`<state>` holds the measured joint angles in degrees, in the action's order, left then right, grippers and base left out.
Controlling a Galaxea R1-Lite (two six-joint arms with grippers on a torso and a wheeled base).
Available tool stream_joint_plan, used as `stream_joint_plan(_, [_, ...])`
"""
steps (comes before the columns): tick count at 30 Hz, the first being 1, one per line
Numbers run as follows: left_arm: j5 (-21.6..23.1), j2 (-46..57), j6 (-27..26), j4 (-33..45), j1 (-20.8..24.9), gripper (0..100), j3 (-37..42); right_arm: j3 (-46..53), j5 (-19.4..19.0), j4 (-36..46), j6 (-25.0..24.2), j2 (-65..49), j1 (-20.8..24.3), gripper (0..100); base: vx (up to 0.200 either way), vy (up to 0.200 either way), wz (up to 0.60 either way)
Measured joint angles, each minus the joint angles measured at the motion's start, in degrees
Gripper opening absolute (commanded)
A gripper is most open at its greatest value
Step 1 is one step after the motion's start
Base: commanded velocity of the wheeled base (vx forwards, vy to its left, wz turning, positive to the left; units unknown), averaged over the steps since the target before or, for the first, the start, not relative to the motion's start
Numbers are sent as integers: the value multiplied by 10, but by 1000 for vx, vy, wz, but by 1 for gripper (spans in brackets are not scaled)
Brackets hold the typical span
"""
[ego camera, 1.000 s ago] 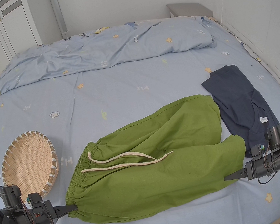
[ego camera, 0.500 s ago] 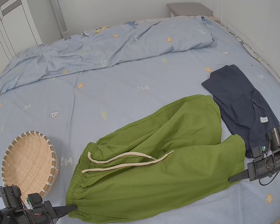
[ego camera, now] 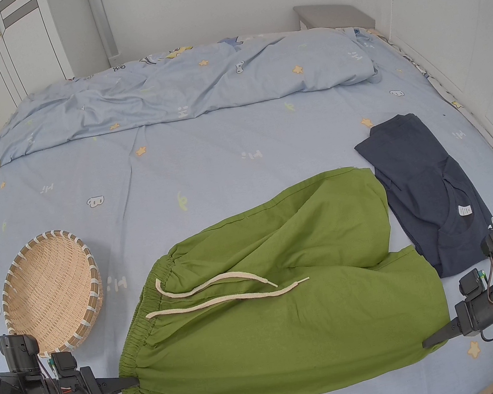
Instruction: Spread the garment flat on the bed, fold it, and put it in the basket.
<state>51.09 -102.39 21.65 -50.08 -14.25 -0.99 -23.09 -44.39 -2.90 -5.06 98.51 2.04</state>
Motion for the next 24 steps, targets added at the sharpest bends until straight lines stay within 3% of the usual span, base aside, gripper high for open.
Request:
stream_joint_plan(4, [0, 14, -56, 45, -5, 0, 0, 3, 23, 15, 15, -23, -1, 0, 0, 0, 0])
stream_joint_plan(12, [-23, 25, -182, 141, -28, 0, 0, 37, 32, 6, 20, -39, 6, 0, 0, 0, 0])
stream_joint_plan(24, [-40, 27, -228, 173, -66, 0, -3, 66, 49, -26, 19, -23, 55, 0, 0, 0, 0])
